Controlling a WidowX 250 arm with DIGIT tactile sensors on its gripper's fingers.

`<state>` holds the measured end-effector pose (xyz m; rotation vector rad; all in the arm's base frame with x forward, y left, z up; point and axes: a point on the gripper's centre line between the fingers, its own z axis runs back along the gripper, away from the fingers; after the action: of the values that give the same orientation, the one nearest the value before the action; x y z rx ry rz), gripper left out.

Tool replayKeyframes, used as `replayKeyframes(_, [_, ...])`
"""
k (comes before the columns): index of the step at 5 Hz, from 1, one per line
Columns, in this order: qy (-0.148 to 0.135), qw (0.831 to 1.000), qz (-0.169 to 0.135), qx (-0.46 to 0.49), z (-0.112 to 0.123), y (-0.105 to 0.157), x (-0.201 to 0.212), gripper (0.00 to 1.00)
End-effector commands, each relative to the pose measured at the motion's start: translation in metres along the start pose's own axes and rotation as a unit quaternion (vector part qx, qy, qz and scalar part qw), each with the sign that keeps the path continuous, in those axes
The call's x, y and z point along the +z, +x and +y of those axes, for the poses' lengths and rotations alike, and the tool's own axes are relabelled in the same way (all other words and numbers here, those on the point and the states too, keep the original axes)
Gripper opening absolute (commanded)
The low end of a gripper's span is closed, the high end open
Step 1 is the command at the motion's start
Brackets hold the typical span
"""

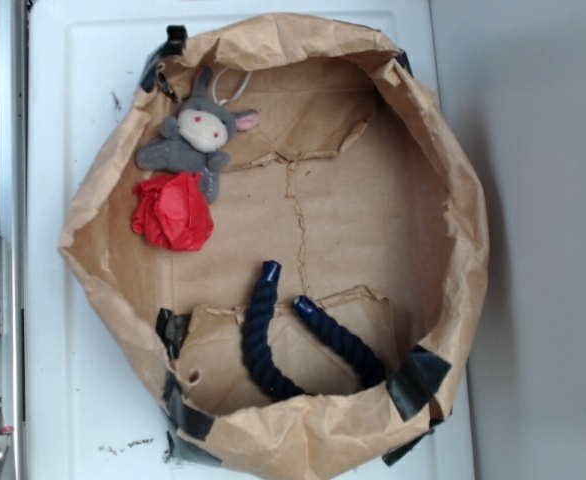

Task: Grab the blue rope.

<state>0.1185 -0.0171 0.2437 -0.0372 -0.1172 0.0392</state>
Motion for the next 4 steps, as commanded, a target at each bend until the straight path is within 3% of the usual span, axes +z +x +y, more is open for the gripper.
replayKeyframes(1, [0.000, 1.000, 0.000, 0.000, 0.000, 0.000, 0.000, 1.00])
replayKeyframes(2, [-0.004, 0.999, -0.005, 0.035, -0.015, 0.035, -0.006, 1.00])
replayKeyframes(3, [-0.008, 0.996, 0.023, 0.089, -0.015, 0.082, -0.022, 1.00])
replayKeyframes(4, [-0.008, 0.996, 0.023, 0.089, -0.015, 0.082, -0.022, 1.00])
